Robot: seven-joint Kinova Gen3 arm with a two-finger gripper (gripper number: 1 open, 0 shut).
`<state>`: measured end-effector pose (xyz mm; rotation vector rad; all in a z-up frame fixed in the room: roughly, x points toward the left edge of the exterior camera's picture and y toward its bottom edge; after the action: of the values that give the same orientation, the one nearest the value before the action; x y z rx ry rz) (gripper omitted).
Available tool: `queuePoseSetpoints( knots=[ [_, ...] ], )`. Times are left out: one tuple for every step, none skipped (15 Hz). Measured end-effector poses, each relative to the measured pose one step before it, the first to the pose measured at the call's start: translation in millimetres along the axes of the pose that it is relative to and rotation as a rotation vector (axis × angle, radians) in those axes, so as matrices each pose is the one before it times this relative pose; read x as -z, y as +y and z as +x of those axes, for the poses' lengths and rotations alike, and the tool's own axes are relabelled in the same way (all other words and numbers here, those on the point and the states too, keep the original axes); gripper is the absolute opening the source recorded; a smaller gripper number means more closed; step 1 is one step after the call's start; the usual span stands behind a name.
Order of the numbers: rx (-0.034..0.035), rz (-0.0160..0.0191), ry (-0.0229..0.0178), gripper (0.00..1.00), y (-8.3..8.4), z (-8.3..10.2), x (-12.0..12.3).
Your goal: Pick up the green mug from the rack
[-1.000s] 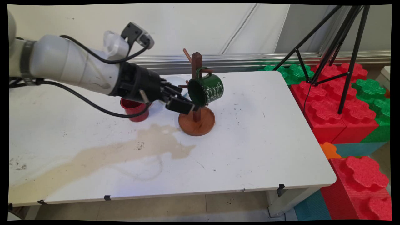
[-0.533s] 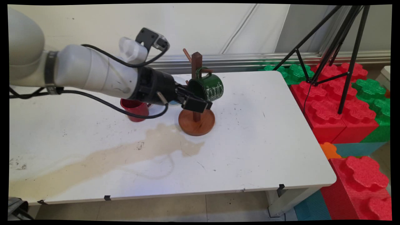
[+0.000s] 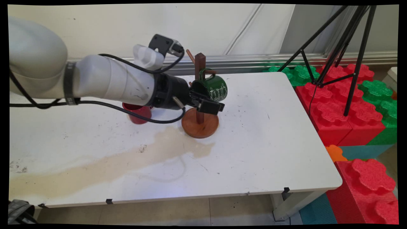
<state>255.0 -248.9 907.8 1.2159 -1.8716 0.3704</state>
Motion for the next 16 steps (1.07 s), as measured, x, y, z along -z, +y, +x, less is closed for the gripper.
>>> queuePoseSetpoints(
  knots=[
    [0.00985, 0.00439, 0.0042, 1.0, 1.98, -0.43, -2.81],
    [0.01186, 0.00518, 0.00402, 1.0, 2.19, -0.57, -3.32],
    [0.01102, 0.00457, 0.0048, 1.0, 2.2, -0.47, -3.17],
    [0.00876, 0.00392, 0.00465, 1.0, 1.88, -0.31, -2.48],
    [0.00537, 0.00271, 0.00313, 1.0, 1.15, -0.2, -1.56],
    [0.00777, 0.00556, 0.00483, 1.0, 1.39, -0.35, -2.12],
    [0.00541, 0.00375, 0.00324, 1.0, 0.83, -0.2, -1.34],
    [0.00722, 0.00514, 0.00447, 1.0, 1.22, -0.4, -1.99],
    [0.00816, 0.0064, 0.00571, 1.0, 1.24, -0.35, -2.2],
    [0.00806, 0.00604, 0.00557, 1.0, 1.27, -0.26, -2.13],
    [0.00731, 0.00542, 0.00397, 1.0, 0.89, -0.24, -1.74],
    [0.00475, 0.00375, 0.00221, 1.0, 0.58, -0.19, -1.14],
    [0.00728, 0.00609, 0.00274, 1.0, 0.89, -0.51, -1.56],
    [0.00818, 0.00689, 0.00287, 1.0, 1.15, -0.61, -1.68],
    [0.00672, 0.00566, 0.00244, 1.0, 1.19, -0.5, -1.19],
    [0.00638, 0.007, 0.00332, 1.0, 1.33, -0.5, -1.07]
  ],
)
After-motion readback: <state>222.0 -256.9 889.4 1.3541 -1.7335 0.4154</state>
